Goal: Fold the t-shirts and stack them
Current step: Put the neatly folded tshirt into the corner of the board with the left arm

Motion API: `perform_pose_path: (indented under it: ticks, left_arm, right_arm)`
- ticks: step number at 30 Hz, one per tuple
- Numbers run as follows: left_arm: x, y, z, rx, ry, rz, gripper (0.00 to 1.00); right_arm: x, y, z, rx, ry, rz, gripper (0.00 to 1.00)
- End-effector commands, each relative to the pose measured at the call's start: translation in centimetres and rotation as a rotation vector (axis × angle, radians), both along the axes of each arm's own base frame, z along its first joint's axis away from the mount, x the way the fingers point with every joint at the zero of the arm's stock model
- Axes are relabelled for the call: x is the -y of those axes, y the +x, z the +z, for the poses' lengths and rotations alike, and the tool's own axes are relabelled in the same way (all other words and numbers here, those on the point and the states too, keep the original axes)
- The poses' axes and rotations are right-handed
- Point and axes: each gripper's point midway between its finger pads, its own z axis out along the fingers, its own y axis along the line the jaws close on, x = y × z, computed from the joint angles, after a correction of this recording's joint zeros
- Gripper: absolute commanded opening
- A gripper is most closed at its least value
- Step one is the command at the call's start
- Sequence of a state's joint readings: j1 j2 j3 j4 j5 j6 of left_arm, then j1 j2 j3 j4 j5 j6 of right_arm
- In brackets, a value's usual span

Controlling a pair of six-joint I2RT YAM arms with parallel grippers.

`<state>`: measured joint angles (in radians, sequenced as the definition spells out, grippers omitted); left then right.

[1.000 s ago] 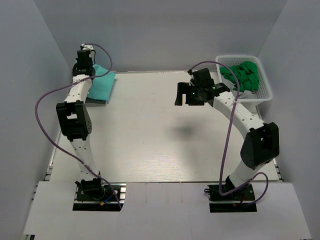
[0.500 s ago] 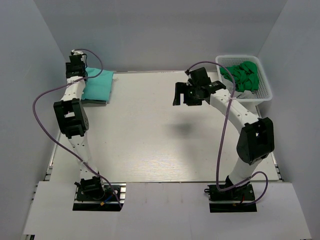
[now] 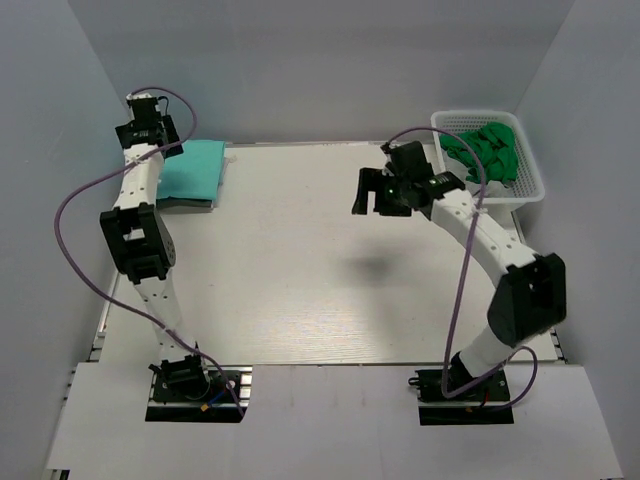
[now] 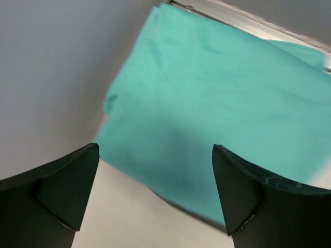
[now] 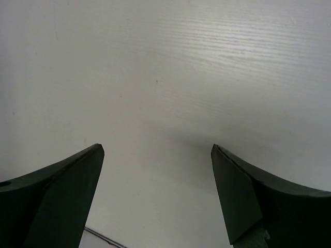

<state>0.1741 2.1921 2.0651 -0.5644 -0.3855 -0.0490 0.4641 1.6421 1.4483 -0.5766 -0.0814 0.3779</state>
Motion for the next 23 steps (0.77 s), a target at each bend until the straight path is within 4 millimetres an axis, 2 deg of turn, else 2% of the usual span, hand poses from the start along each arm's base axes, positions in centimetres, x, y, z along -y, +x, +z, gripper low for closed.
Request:
perform_pose_path:
  ticks: [1, 2, 3, 4, 5, 6, 7, 8, 9, 10, 11, 12, 13, 14, 16, 17, 18, 19, 20, 23]
  left_arm:
    - [6.4, -3.7, 8.7, 0.146, -0.222, -0.083, 1.0]
    - [8.1, -5.1, 6.4, 0.101, -0.311, -0.105, 1.0]
    - [11.4, -6.8, 9.1, 0.154, -0.402, -0.223, 1.0]
    - [14.1, -9.3, 5.3, 0.069, -0.475, -0.266, 1.0]
    - [16.1, -11.0, 4.9, 0.078, -0.537, -0.291, 1.0]
    - [19.3, -14.5, 4.8, 0.121, -0.58, -0.381, 1.0]
    - [20.3, -16.4, 4.7, 0.149, -0.601, -0.398, 1.0]
    - [21.5, -18.1, 4.8, 0.177, -0.643, -0.425, 1.0]
    - [22.4, -19.8, 4.9, 0.195, -0.656, -0.464, 1.0]
    - [23.5, -22.8, 4.7, 0.194, -0.695, -0.522, 1.0]
    - [23.7, -24.2, 4.4, 0.182, -0.681, -0.553, 1.0]
    - [23.7, -26.2, 2.6, 0.118, -0.699, -0.529, 1.0]
    - [23.9, -27.3, 2.2, 0.1, -0.703, -0.532, 1.0]
    - [23.9, -28.3, 1.7, 0.088, -0.706, -0.528, 1.0]
    - [24.1, -30.1, 1.4, 0.091, -0.726, -0.524, 1.0]
    - [24.6, -30.7, 1.6, 0.101, -0.748, -0.545, 1.0]
    - [25.0, -30.9, 1.9, 0.125, -0.768, -0.557, 1.0]
    - [25.1, -31.3, 3.6, 0.189, -0.765, -0.584, 1.0]
    - [25.2, -31.2, 4.2, 0.227, -0.754, -0.6, 1.0]
    - [24.9, -31.5, 5.5, 0.256, -0.744, -0.59, 1.0]
  right_arm:
    - [1.5, -0.7, 4.0, 0.129, 0.054, -0.069, 0.9]
    - [2.2, -2.0, 2.9, 0.111, 0.043, -0.078, 0.9]
    - [2.5, -2.6, 3.6, 0.129, 0.057, -0.086, 0.9]
    - [2.9, -3.4, 2.7, 0.11, 0.049, -0.087, 0.9]
    - [3.2, -4.6, 2.7, 0.112, 0.054, -0.077, 0.9]
    - [3.2, -5.6, 3.9, 0.136, 0.087, -0.071, 0.9]
    - [3.7, -6.8, 3.8, 0.142, 0.106, -0.073, 0.9]
    - [4.2, -7.5, 2.6, 0.124, 0.116, -0.096, 0.9]
    - [5.0, -9.1, 2.9, 0.154, 0.132, -0.103, 0.9]
    - [5.5, -9.8, 1.7, 0.148, 0.124, -0.109, 0.9]
    - [5.8, -10.1, 1.9, 0.171, 0.134, -0.113, 0.9]
    - [6.4, -11.4, 2.8, 0.22, 0.166, -0.118, 0.9]
    - [6.8, -11.7, 2.7, 0.233, 0.172, -0.139, 0.9]
    - [7.7, -12.0, 0.9, 0.222, 0.151, -0.177, 0.9]
    - [8.4, -12.7, 3.4, 0.339, 0.224, -0.206, 0.9]
    - [8.7, -13.4, 2.5, 0.349, 0.231, -0.203, 0.9]
    - [8.8, -13.5, 2.7, 0.367, 0.243, -0.205, 0.9]
    - [8.9, -13.5, 3.2, 0.397, 0.262, -0.215, 0.9]
    - [9.1, -14.0, 3.6, 0.429, 0.282, -0.211, 0.9]
    - [9.4, -14.0, 3.7, 0.458, 0.295, -0.22, 0.9]
